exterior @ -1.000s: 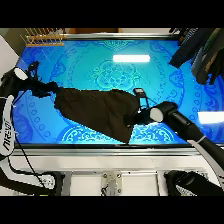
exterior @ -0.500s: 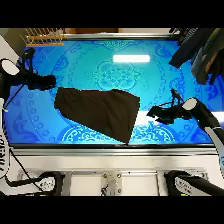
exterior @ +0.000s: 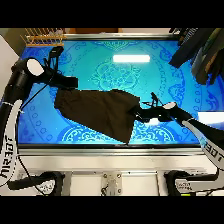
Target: Fold the clothes and pants, and hang the long-sleeved shirts on hangers.
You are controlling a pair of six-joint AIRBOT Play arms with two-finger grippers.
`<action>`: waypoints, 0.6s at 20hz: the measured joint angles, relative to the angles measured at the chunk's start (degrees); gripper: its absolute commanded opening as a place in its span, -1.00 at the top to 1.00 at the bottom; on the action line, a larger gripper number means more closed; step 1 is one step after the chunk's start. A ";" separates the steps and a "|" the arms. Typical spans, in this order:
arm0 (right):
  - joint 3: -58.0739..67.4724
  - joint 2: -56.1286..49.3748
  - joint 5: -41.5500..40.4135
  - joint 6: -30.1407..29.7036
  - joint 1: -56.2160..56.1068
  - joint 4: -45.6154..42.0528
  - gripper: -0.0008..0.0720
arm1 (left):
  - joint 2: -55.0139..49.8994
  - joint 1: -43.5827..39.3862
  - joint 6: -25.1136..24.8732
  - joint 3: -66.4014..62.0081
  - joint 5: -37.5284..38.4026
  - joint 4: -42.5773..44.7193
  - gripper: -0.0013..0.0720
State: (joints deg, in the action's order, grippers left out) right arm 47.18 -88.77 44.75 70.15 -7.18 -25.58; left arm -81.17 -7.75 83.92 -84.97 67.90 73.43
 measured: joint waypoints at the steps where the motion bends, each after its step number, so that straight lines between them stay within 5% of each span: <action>1: 1.33 -1.46 -0.26 -0.79 -1.70 1.38 -0.68 | 0.00 -0.79 0.00 0.00 -0.20 0.04 0.94; 2: 2.78 -2.82 -0.52 -1.36 -3.28 2.40 -0.53 | 0.00 -1.46 0.00 0.00 -0.39 0.04 0.94; 6: 8.37 -7.15 -1.86 -2.86 -7.89 3.30 0.98 | 0.00 -2.75 0.20 0.00 -0.20 0.04 0.94; 12: 16.61 -6.99 -1.51 -7.39 -5.33 0.22 0.98 | 0.00 -3.06 1.16 0.00 1.88 0.02 0.94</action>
State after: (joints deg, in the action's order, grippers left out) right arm 63.79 -95.77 43.24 62.76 -12.51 -25.36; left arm -81.17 -10.81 85.08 -84.97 69.78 73.45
